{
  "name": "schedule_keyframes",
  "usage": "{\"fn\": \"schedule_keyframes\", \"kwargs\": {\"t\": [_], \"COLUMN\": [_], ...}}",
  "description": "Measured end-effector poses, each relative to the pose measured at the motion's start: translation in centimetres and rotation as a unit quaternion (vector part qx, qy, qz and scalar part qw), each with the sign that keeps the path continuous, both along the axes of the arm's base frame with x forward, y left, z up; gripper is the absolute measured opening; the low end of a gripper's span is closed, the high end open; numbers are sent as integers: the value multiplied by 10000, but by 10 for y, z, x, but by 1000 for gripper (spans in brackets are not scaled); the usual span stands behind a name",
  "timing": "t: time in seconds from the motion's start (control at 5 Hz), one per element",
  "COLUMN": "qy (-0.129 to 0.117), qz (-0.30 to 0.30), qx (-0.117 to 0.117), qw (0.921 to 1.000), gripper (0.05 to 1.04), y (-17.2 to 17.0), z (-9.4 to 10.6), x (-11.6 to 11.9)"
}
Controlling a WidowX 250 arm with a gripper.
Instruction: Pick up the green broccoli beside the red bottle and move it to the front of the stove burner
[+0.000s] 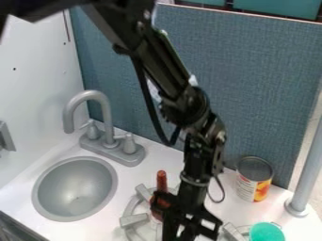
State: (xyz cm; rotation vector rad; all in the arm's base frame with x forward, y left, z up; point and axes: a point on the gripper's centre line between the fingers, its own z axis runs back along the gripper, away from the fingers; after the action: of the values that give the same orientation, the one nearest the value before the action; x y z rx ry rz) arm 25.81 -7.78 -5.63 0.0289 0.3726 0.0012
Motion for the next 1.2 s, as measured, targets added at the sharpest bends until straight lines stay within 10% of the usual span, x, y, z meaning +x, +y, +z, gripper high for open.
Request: {"fn": "schedule_keyframes", "kwargs": {"t": [0.8, 1.2], "qy": [-138, -111], "qz": [-195, -112], "qx": [-318, -232], "qw": [9992, 9996], "gripper": [360, 945], "y": [-13, -16], "z": [-18, -20], "x": [3, 1]}}
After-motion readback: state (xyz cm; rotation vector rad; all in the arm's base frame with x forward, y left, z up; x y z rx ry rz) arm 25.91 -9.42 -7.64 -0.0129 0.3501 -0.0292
